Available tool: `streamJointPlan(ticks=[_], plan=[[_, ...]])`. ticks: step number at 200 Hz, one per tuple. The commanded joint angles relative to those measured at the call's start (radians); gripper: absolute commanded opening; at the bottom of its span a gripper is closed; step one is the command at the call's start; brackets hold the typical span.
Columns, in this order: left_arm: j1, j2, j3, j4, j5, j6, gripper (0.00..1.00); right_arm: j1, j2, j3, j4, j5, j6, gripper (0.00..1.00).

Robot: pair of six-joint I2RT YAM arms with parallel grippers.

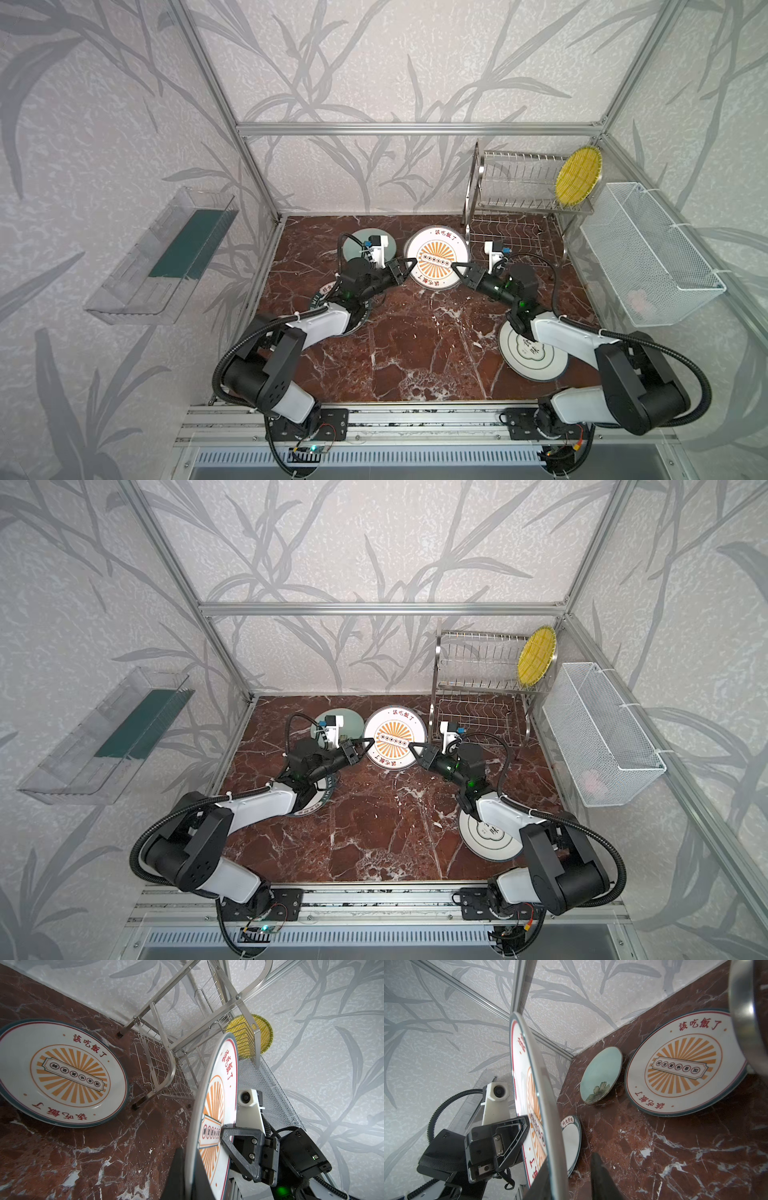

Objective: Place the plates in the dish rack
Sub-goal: 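Hold the upright sunburst plate between both grippers and raise it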

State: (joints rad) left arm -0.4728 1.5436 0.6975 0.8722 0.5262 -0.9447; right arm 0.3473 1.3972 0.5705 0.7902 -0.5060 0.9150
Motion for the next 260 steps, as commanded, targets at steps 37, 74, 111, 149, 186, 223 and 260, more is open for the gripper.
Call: streamJointPlan(ticks=[37,74,111,149,186,223,260], plan=[[-0.011,0.015,0.029,0.091,0.013,-0.027,0.0,0.005,0.011,0.035,0.051,-0.009,0.002,0.19],[-0.014,0.021,0.039,0.071,0.02,-0.018,0.0,0.005,0.015,0.042,0.051,-0.017,0.004,0.17],[-0.015,0.023,0.041,0.064,0.023,-0.014,0.0,0.005,0.02,0.042,0.056,-0.025,0.008,0.13],[-0.016,0.028,0.046,0.056,0.032,-0.015,0.0,0.005,0.023,0.04,0.061,-0.029,0.011,0.07],[-0.016,0.036,0.05,0.05,0.034,-0.017,0.0,0.005,0.019,0.035,0.063,-0.028,0.011,0.01],[-0.016,0.038,0.059,0.017,0.032,-0.004,0.0,0.005,0.014,0.029,0.063,-0.017,0.007,0.0],[-0.016,0.031,0.06,-0.007,0.023,0.009,0.1,0.005,0.01,0.028,0.063,-0.017,0.006,0.0]])
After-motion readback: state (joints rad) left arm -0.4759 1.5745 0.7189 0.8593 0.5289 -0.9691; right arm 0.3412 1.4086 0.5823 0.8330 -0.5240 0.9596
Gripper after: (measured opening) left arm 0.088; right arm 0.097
